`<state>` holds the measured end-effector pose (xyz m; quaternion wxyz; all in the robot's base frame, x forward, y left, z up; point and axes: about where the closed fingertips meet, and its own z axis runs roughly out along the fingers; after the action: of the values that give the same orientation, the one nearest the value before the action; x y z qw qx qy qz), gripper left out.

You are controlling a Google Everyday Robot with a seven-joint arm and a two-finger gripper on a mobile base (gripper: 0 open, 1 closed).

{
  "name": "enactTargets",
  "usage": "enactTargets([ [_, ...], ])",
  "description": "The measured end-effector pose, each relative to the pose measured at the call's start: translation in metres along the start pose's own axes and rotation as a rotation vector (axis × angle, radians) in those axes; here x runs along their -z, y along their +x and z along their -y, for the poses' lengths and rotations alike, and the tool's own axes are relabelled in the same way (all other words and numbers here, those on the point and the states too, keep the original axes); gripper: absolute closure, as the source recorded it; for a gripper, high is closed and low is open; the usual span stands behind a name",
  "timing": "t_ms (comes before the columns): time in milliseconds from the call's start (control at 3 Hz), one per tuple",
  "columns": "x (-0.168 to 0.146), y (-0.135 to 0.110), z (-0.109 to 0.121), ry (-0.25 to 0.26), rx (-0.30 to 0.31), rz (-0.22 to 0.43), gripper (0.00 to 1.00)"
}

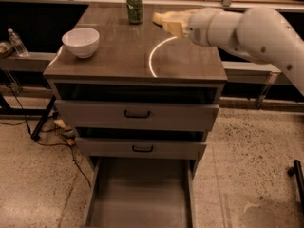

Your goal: Place sponge into bottom drawer

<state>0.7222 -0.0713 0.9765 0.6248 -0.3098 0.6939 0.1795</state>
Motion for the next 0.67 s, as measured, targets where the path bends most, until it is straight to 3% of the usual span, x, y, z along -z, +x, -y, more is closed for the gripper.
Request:
enactTargets([
  [333,0.0105,0.0406,-0.0124,-0.011,-0.019,-0.058,1.0],
  [667,0.0096,0.0404,-0.013,-0.012,-0.018,-0.058,1.0],
])
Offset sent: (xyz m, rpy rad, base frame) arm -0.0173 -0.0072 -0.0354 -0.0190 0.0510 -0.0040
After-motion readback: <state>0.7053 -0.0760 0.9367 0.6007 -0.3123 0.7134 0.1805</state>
